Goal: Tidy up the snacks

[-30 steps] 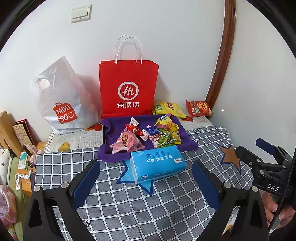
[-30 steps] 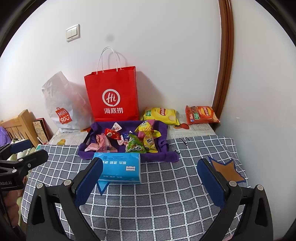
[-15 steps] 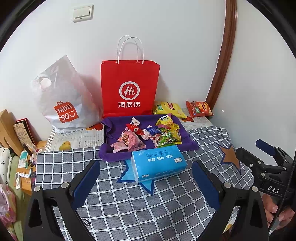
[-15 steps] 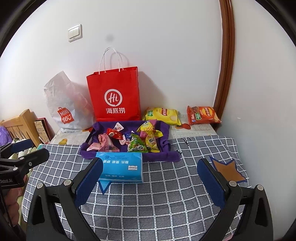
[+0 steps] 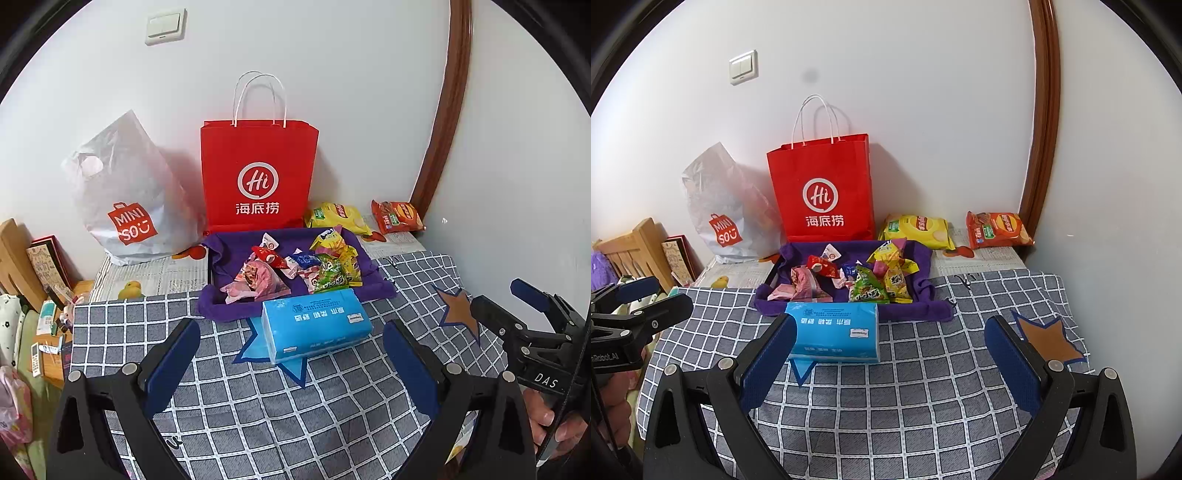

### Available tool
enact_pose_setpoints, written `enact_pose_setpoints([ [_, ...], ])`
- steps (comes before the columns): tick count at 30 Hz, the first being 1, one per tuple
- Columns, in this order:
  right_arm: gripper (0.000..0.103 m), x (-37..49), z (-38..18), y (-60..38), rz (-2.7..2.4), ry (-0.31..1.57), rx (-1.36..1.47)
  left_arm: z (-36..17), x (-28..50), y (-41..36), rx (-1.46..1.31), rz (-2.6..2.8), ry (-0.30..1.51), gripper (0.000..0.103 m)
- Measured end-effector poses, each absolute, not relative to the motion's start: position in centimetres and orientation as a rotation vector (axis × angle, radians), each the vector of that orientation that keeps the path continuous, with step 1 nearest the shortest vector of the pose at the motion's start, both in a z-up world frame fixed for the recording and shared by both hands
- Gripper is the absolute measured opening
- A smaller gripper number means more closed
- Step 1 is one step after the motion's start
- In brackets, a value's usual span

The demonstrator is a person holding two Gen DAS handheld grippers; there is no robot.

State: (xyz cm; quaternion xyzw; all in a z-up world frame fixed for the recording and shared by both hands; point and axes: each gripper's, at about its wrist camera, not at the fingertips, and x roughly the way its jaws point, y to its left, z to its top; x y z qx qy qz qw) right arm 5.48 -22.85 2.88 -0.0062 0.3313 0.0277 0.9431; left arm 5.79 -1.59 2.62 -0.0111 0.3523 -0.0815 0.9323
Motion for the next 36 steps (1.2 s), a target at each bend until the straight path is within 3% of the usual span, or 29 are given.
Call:
enact_pose_setpoints([
  [36, 0.101, 5.13, 3.05, -23.25, 0.079, 0.667, 0.005, 3.48, 5.38, -1.61, -0.019, -0.157, 0.714, 0.1],
])
